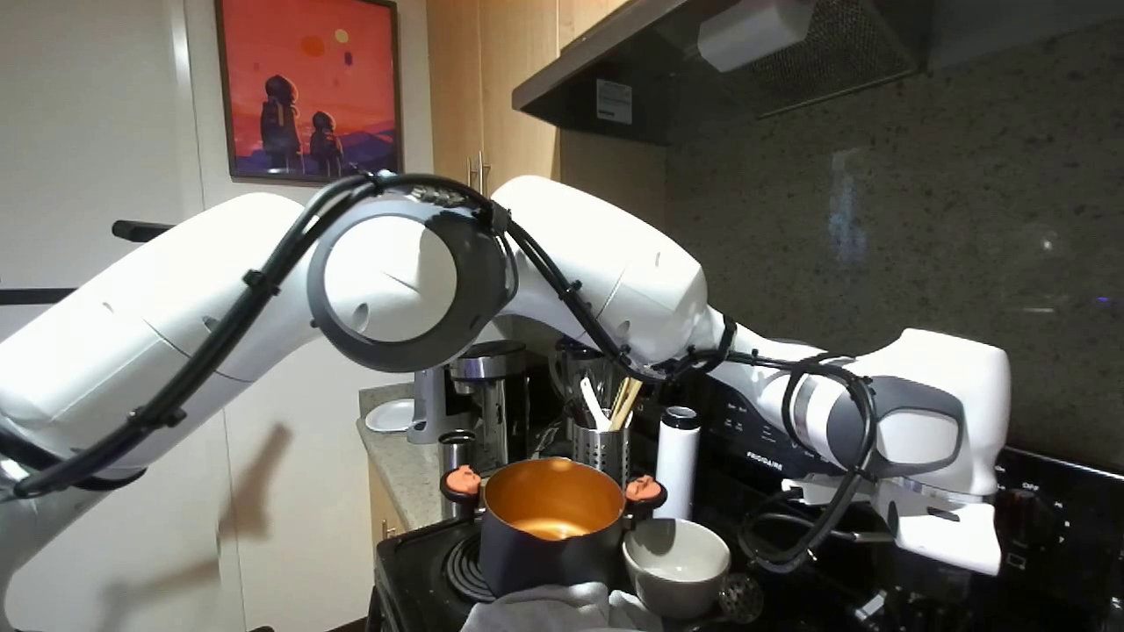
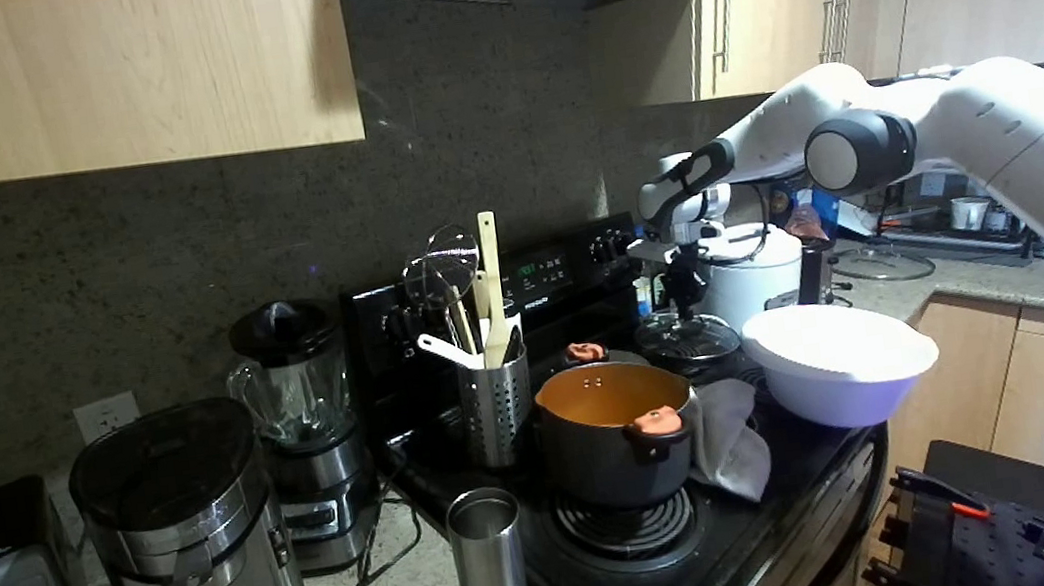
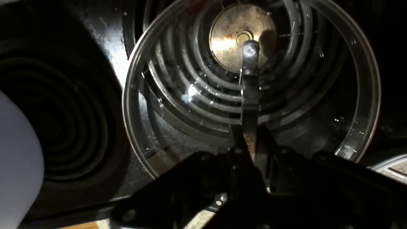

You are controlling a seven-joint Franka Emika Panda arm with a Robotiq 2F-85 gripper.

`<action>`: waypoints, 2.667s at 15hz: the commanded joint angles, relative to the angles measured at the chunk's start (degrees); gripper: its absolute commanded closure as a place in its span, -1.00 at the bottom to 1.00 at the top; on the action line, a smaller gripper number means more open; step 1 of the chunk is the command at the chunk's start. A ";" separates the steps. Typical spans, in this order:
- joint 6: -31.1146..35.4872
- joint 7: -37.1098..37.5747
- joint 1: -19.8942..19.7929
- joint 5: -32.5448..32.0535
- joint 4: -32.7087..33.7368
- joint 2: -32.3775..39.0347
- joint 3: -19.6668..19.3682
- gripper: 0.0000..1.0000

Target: Put the lid on the pot

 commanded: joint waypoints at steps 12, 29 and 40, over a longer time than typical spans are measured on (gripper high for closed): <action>-5.80 1.69 8.17 -5.59 -0.66 -10.78 -1.89 0.87; -16.10 -7.70 19.10 -19.30 -20.34 -37.13 1.98 0.87; -3.03 -6.85 19.74 -17.15 -44.24 -49.17 11.35 0.87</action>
